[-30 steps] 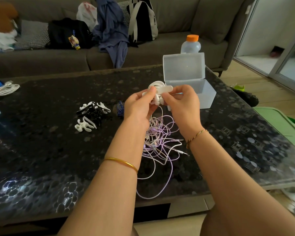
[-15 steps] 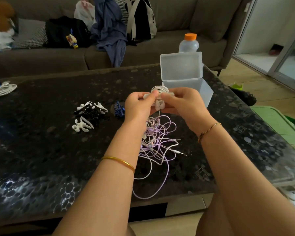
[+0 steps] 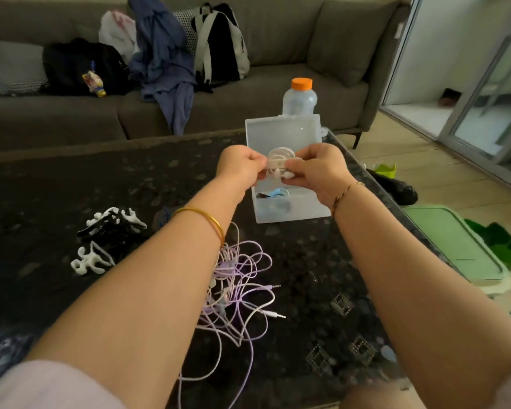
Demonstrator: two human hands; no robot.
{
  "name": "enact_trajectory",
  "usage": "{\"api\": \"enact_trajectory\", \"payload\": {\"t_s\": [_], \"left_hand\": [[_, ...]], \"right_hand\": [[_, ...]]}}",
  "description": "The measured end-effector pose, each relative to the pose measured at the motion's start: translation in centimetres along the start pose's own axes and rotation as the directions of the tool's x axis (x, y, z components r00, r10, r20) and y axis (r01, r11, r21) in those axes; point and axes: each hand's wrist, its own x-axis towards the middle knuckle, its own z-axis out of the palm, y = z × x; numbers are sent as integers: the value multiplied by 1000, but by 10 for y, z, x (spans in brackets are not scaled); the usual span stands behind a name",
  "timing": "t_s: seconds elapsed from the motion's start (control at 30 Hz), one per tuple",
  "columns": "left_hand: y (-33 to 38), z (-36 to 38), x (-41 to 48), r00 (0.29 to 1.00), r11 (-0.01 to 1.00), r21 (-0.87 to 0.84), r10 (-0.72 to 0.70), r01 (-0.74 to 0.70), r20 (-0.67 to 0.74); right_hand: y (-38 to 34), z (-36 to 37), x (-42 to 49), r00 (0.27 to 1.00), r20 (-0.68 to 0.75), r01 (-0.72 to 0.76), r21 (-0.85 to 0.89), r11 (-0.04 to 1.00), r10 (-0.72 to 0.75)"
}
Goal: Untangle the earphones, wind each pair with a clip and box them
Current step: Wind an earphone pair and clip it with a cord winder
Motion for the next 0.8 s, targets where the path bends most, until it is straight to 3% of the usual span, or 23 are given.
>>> {"api": "enact_trajectory", "payload": {"t_s": [0.23, 0.43, 0.53, 0.67, 0.8], "left_hand": [[-8, 20, 38, 997, 952, 297, 63, -70, 34], [-21, 29, 60, 999, 865, 499, -38, 49, -34], [-26, 32, 67, 998, 790, 611, -22, 55, -61], [-30, 35, 70, 997, 659, 752, 42, 23, -67], [-30, 38, 68, 992, 515, 856, 123, -42, -26]], "right_hand": [[9, 0, 37, 997, 34, -60, -150, 987, 66], [21, 12, 63, 980, 77, -156, -271, 950, 184], [27, 17, 73, 968, 78, -207, -290, 935, 238], [37, 24, 85, 971, 95, -168, -375, 911, 219], [38, 28, 88, 975, 85, -117, -587, 801, 205]]}}
